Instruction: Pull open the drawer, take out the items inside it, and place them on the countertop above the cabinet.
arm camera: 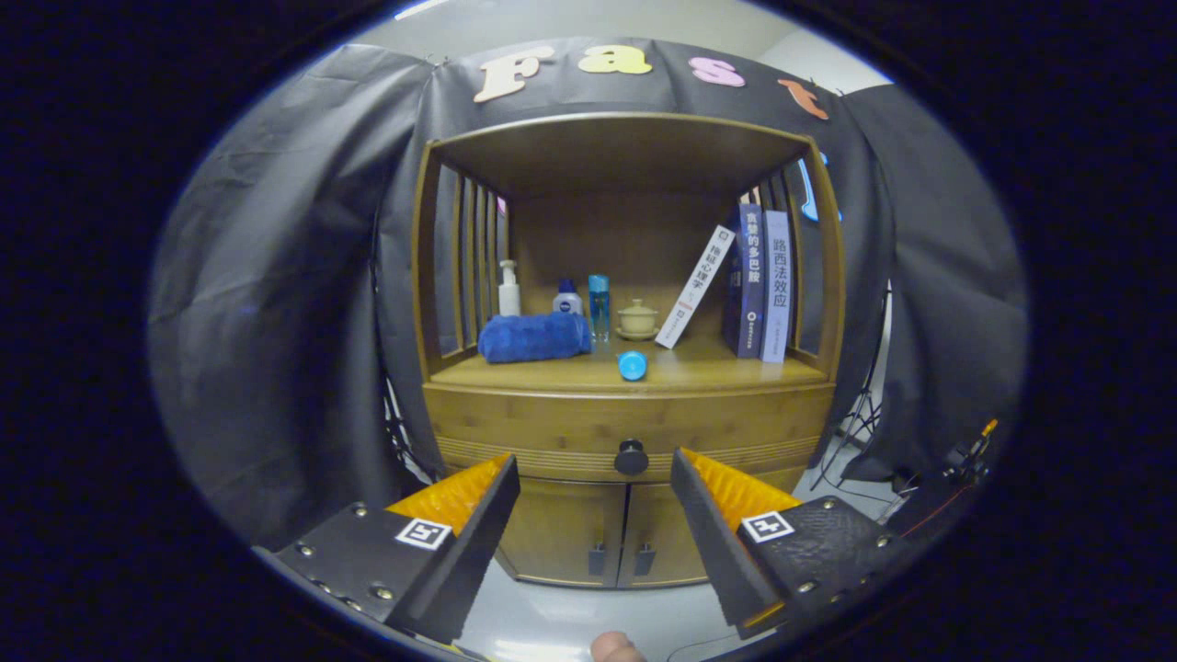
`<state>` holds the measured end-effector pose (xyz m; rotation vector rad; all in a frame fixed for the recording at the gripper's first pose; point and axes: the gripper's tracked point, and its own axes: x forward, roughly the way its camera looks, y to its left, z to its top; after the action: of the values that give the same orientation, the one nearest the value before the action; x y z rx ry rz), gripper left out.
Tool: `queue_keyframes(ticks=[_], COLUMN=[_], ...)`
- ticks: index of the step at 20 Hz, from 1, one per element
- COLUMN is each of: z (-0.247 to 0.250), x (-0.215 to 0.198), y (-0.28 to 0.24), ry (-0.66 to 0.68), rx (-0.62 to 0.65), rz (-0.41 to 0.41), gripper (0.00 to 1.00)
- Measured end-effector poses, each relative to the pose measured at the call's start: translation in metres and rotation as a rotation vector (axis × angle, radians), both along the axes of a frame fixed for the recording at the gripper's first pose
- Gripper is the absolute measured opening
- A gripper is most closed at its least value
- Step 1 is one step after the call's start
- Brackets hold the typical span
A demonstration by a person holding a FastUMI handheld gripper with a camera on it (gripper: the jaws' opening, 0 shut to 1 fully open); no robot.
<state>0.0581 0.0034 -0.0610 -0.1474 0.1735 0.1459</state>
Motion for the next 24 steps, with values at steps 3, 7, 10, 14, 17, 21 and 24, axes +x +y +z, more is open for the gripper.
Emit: queue_keyframes(ticks=[3, 7, 10, 14, 17, 21, 24], z=[0.03, 0.07, 0.086, 0.104, 0.112, 0.13, 0.137], x=[-0.024, -0.051, -0.069, -0.093, -0.106, -0.113, -0.116], y=[-0.003, -0.012, -0.021, -0.031, -0.037, -0.04, -0.04], ry=[-0.025, -0.075, -0.069, -0.077, -0.082, -0.116, -0.134], rx=[-0.004, 0.006, 0.001, 0.007, 0.039, 0.065, 0.078], rz=[0.019, 0.022, 0.012, 0.012, 0.007, 0.006, 0.015], gripper=[0.99, 0.99, 0.99, 0.99, 0.99, 0.99, 0.99])
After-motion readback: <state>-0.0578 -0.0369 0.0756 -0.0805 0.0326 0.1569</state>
